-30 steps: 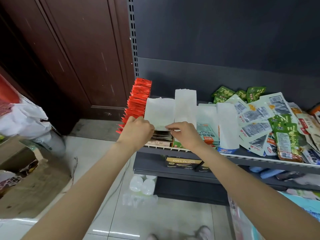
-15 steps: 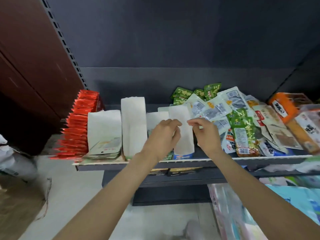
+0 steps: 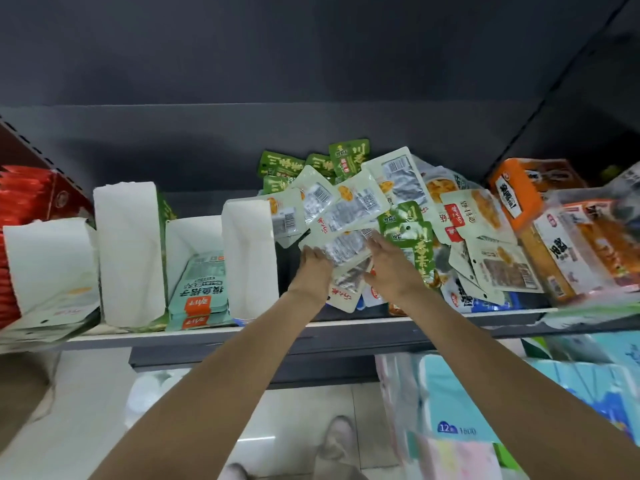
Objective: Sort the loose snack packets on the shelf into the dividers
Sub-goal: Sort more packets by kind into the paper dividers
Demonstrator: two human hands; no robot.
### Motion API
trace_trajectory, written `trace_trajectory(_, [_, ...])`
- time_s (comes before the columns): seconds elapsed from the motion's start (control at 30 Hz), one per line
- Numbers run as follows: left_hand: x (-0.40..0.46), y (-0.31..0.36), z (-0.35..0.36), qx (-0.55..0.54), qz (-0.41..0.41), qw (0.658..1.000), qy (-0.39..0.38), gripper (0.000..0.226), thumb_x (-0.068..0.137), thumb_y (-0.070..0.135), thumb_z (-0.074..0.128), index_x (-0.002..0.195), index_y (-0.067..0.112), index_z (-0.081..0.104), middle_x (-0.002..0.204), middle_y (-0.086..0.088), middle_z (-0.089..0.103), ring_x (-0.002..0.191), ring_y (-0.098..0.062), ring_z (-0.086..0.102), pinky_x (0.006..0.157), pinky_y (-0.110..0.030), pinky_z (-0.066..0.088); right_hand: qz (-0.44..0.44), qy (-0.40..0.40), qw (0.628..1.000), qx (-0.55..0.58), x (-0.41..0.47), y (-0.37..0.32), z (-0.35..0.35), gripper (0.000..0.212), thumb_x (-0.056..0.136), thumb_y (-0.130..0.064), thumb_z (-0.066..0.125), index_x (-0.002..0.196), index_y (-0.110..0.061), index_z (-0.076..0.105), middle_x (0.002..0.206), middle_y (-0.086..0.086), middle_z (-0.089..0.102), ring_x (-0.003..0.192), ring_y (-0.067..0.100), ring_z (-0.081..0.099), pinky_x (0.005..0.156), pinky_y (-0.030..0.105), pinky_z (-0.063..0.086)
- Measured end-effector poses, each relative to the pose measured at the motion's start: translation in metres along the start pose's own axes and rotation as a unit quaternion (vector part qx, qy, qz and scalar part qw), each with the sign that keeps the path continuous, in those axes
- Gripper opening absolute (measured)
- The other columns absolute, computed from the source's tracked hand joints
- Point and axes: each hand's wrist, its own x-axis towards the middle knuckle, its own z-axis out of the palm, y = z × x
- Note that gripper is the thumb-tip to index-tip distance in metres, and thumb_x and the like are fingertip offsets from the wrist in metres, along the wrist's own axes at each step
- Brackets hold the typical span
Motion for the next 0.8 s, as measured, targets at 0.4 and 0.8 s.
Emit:
trace_trajectory(0.4, [-0.043, 0.0, -0.05, 0.113, 0.097, 0.965, 0.215, 0.026, 0.083, -0.001, 0.056, 0.107, 0.007, 0.06, 0.1, -0.007, 0.065, 0.092, -0.026, 0.063, 0.061, -0.032, 0.045, -0.048, 0.09, 0.994, 0.04, -0.014, -0.01, -0.018, 0.06, 0.092, -0.022, 0.056, 0.146, -0.019, 0.029, 0.152, 0.005, 0.029, 0.14, 0.023, 0.026, 0.115, 0.038, 0.026])
trace_trajectory(0.8, [-0.113, -0.122, -0.1, -0.48, 0.041, 0.8, 0.358, 0.062, 0.08, 0.017, 0.073, 0.132, 0.021, 0.04, 0.107, 0.009, 0.06, 0.098, -0.008, 0.059, 0.087, -0.024, 0.049, -0.143, 0.236, 0.911, 0.308, -0.055, -0.127, -0.068, 0.02, 0.097, -0.014, 0.047, 0.093, 0.002, 0.058, 0.088, 0.013, 0.066, 0.081, 0.027, 0.06, 0.066, 0.039, 0.047])
